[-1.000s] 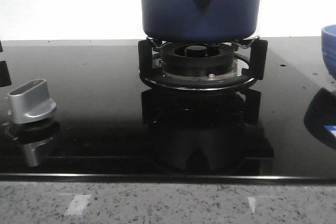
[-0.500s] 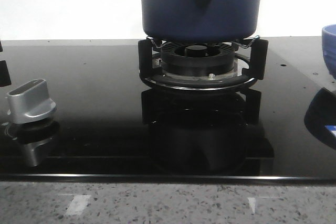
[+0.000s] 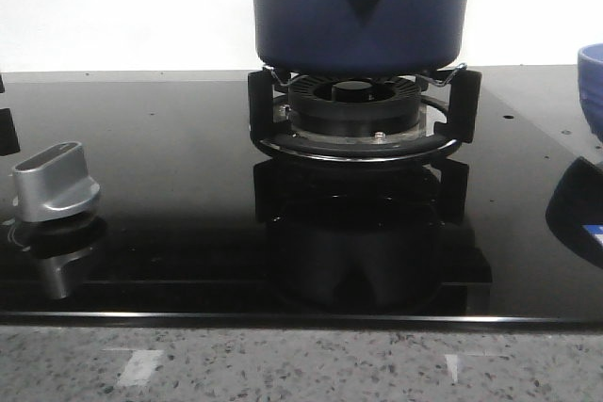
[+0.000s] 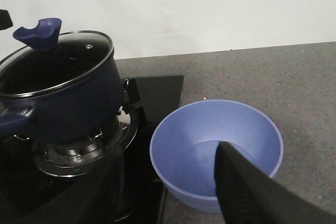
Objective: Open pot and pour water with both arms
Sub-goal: 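Close the left gripper on the purple lid knob, then lift the glass lid up off the blue pot with the left gripper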
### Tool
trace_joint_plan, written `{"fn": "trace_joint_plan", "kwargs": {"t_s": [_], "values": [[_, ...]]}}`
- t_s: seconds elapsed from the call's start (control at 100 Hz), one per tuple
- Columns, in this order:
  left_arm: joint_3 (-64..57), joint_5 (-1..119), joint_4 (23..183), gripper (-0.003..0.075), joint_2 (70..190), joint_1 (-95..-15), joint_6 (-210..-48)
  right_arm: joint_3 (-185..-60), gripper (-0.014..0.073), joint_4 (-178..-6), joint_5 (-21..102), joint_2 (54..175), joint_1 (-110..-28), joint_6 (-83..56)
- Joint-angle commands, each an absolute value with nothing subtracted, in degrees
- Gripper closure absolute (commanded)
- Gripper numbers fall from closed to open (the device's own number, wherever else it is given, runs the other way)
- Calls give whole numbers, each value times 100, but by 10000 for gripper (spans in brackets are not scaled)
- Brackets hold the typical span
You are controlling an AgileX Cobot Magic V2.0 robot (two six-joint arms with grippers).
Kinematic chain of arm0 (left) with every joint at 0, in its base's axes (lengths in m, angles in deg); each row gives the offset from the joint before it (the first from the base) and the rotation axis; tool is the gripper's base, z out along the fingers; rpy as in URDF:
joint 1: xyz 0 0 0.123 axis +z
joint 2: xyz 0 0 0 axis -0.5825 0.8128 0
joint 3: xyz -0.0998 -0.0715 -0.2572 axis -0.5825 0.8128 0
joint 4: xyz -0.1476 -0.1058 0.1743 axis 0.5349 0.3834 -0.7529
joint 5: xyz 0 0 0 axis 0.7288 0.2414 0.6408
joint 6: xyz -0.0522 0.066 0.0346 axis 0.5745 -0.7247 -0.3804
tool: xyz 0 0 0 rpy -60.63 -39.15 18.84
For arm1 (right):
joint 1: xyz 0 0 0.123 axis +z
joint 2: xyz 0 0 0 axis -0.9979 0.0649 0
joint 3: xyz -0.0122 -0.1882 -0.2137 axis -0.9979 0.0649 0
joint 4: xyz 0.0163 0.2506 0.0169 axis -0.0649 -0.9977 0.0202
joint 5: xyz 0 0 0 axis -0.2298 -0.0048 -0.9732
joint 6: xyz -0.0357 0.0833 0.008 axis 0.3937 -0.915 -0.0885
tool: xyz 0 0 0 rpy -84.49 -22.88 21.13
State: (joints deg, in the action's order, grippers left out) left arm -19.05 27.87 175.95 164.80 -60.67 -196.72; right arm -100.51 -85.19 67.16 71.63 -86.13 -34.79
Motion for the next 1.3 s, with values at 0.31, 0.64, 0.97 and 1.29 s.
{"fn": "trace_joint_plan", "kwargs": {"t_s": [0.31, 0.64, 0.97, 1.29], "values": [[-2684, 2648, 18317, 183, 16954, -6083, -19694, -10238, 243, -8498, 6303, 7288, -8582, -3438], [-2723, 2658, 18401, 183, 17122, -6083, -19694, -10212, 243, -8498, 6303, 7288, -8582, -3438], [-2803, 2695, 18401, 184, 17197, -6273, -19716, -10036, 243, -8498, 6216, 7288, -8582, -3438], [-2925, 2646, 18401, 191, 17408, -6387, -19716, -10036, 243, -8498, 6126, 7288, -8582, -3438]]}}
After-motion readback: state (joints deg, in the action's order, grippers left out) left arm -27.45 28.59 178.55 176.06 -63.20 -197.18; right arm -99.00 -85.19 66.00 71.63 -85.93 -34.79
